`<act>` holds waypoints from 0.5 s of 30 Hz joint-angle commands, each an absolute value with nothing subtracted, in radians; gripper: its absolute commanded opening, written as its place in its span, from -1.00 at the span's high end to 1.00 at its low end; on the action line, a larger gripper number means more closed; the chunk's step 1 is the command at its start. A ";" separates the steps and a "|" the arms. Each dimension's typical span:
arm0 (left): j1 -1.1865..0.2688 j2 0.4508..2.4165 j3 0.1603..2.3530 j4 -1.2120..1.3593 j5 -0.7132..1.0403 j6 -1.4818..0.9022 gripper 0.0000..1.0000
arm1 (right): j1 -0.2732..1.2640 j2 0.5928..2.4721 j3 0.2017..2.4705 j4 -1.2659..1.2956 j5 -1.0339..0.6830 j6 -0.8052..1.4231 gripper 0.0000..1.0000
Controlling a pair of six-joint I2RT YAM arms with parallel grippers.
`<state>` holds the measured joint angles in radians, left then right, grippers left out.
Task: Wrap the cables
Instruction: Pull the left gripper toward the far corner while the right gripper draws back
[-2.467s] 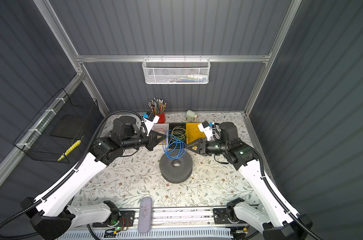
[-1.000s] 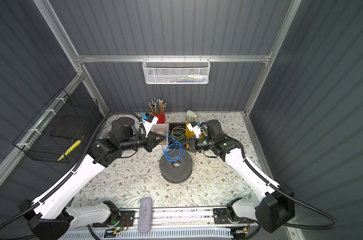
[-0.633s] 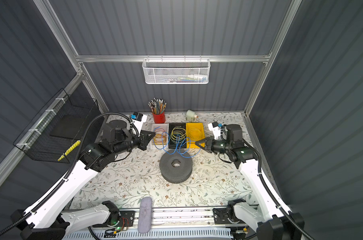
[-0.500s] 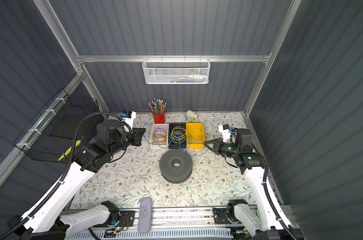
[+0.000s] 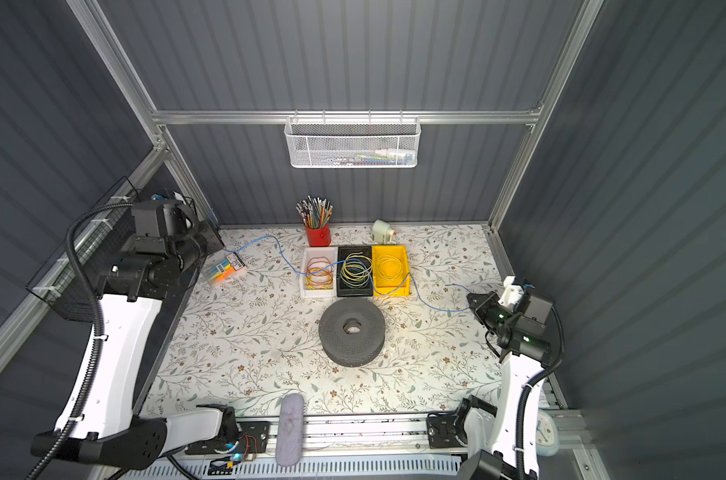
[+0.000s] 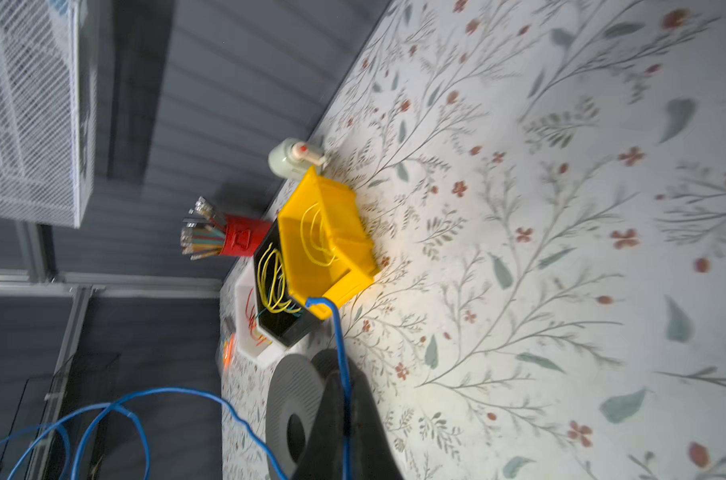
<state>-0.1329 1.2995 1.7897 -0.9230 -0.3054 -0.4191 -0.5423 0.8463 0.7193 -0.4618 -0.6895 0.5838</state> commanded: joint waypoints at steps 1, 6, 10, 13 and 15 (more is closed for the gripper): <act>-0.086 1.315 1.909 -0.977 -0.477 -0.364 1.00 | -0.628 0.847 0.671 -0.358 -0.613 0.607 1.00; -0.063 1.347 2.044 -0.942 -0.385 -0.376 1.00 | -0.653 0.865 0.485 -0.142 -0.606 0.763 1.00; -0.064 1.394 2.028 -0.994 -0.158 -0.394 1.00 | -0.514 0.900 0.530 -0.164 -0.592 0.719 1.00; -0.090 1.359 1.906 -0.981 -0.033 -0.420 1.00 | -0.437 0.937 0.597 -0.243 -0.635 0.635 1.00; -0.150 1.322 1.818 -0.964 -0.048 -0.419 1.00 | -0.400 0.948 0.621 -0.285 -0.668 0.592 1.00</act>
<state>-0.1078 1.3514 1.8973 -0.9646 -0.1257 -0.4046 -0.4313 0.9386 0.5758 -0.2462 -0.6518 0.6697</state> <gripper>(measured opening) 0.062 0.048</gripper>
